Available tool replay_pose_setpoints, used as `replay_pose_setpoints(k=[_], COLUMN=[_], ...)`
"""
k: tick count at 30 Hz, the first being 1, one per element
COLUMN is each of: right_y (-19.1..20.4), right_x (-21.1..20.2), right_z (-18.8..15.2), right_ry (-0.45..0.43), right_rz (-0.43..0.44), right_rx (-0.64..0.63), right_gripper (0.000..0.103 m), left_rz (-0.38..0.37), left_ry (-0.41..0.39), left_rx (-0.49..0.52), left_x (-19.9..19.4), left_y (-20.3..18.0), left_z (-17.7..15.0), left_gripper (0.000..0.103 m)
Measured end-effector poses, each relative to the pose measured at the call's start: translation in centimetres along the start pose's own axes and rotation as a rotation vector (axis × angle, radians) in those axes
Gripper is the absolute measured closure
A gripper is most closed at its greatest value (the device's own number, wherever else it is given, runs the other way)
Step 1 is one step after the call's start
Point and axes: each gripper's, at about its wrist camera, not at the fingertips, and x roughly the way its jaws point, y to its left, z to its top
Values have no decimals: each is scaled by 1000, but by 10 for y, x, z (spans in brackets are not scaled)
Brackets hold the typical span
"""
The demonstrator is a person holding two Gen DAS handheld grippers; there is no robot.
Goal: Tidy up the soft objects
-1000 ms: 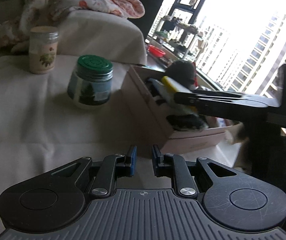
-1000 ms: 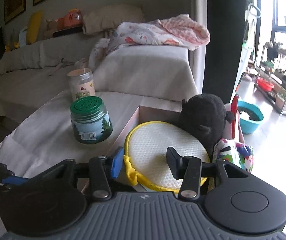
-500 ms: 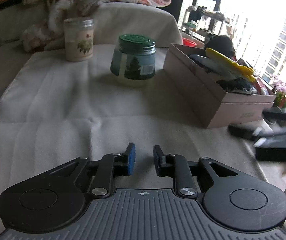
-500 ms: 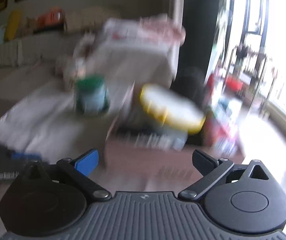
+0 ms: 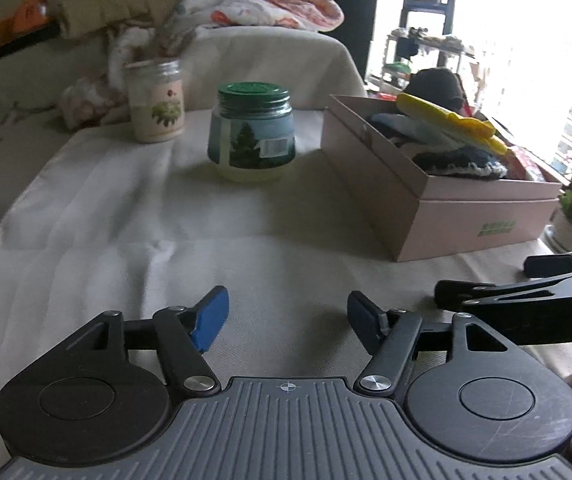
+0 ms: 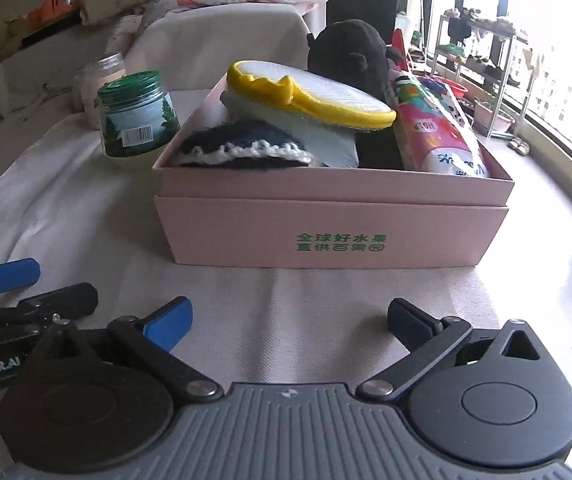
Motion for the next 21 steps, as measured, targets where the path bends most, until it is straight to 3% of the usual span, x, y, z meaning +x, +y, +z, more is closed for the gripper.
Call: replay_pose_setpoints(k=[4,9,21], right_y=[-1,-4,-2], right_x=[2,-6,-6], right_z=[1,-16,-15], right_ry=[-3,-87,-87], right_rz=[9,12,7], right_rx=[-8,-3,-2], right_gripper=[0,0,0], left_rz=[23,56,56], left_ry=[-11,-22,-22], left_rx=[-14,17,17], left_x=[0,2,2], left_y=[-1,-7,-7], left_z=[0,-2,-2], left_gripper=[34,33,33])
